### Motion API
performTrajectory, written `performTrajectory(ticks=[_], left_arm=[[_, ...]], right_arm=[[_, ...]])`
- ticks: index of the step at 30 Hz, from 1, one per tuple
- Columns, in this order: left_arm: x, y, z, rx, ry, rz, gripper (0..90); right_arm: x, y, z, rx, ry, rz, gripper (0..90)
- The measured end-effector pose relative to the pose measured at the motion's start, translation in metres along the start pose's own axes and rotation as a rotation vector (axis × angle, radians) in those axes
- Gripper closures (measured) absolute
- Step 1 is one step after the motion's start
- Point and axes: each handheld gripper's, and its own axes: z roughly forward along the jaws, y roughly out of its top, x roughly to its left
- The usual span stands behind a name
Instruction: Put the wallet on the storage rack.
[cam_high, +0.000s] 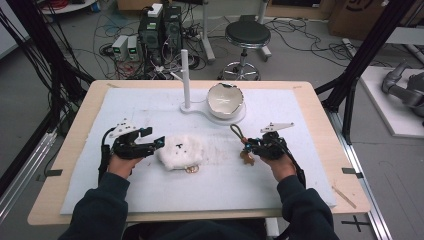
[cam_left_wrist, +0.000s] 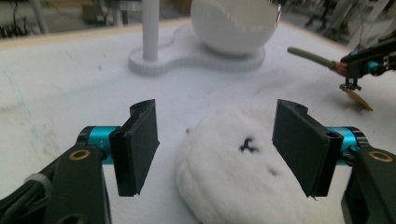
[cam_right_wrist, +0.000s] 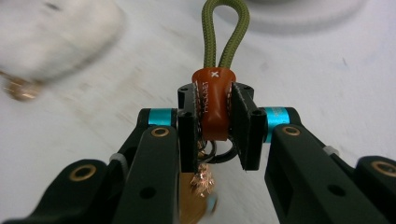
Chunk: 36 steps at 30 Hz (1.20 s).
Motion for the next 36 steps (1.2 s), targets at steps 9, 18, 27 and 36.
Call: performTrajectory(ticks=[9, 18, 27, 36], left_arm=[[0.002, -0.013, 0.024, 0.191, -0.005, -0.041, 27.5], [-0.002, -0.010, 0.020, 0.172, -0.053, 0.024, 79.9], [-0.025, 0.007, 0.007, -0.088, -0.156, 0.109, 82.4], [-0.046, 0.016, 0.009, -0.196, -0.253, 0.173, 82.5]], right_arm=[[-0.008, -0.006, 0.005, 0.023, -0.017, 0.039, 60.3], [-0.009, -0.004, -0.001, -0.034, -0.033, 0.052, 50.6], [0.005, 0.001, -0.001, -0.116, 0.055, -0.032, 38.2], [0.035, 0.012, 0.013, -0.187, 0.269, -0.104, 29.6]])
